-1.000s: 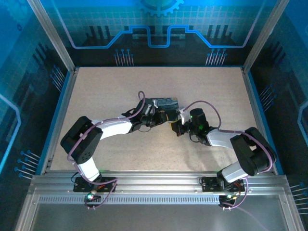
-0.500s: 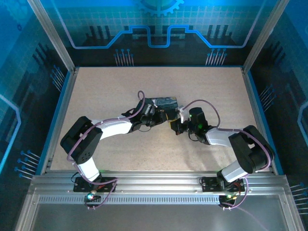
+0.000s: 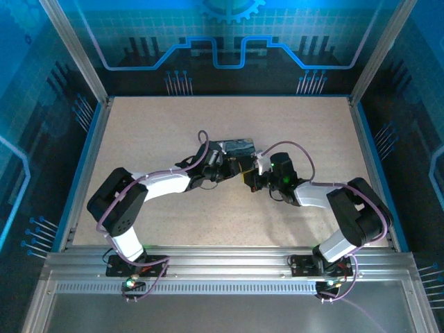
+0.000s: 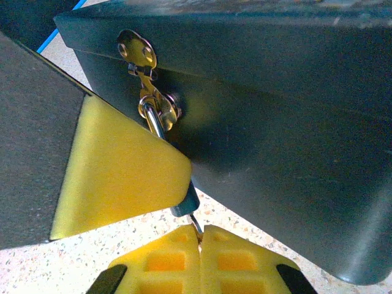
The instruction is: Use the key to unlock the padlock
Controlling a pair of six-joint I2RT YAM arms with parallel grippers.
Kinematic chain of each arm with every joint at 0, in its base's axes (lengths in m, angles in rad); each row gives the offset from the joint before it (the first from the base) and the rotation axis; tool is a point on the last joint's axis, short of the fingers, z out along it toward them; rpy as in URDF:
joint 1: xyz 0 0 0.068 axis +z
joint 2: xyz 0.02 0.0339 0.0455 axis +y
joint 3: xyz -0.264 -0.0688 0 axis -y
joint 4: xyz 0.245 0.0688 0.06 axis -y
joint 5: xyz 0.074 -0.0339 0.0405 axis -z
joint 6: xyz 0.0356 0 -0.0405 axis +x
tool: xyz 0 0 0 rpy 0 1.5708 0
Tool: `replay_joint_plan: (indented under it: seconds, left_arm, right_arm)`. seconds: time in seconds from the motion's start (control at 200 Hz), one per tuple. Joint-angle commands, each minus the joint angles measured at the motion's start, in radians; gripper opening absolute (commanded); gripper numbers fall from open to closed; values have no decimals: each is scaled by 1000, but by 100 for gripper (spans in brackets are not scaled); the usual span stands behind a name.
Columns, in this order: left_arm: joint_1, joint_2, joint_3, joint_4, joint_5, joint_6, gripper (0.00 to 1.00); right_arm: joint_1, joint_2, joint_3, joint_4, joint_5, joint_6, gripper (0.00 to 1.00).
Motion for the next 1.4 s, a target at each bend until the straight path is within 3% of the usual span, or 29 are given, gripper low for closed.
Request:
replay_joint_plan:
  seconds: [0.0, 0.44, 0.805, 1.136, 1.246, 1.396]
  left_arm:
    - [-25, -5, 33, 31, 77, -12, 11]
    - [-28, 127, 30, 128, 107, -60, 12]
    - [-27, 139, -5, 143, 86, -55, 32]
    - [-16, -15, -95, 73, 40, -43, 53]
    - [1, -85, -160, 97, 40, -70, 63]
    - [35, -143, -258, 193, 63, -172, 63]
  right_arm:
    - [18, -6, 54, 114, -19, 6, 0]
    - [17, 32, -29, 44, 43, -8, 0]
    - [18, 79, -61, 78, 40, 27, 0]
    - [22, 55, -54, 13, 38, 53, 0]
    - [24, 31, -37, -46, 26, 68, 0]
    - [25, 8, 38, -215, -3, 91, 0]
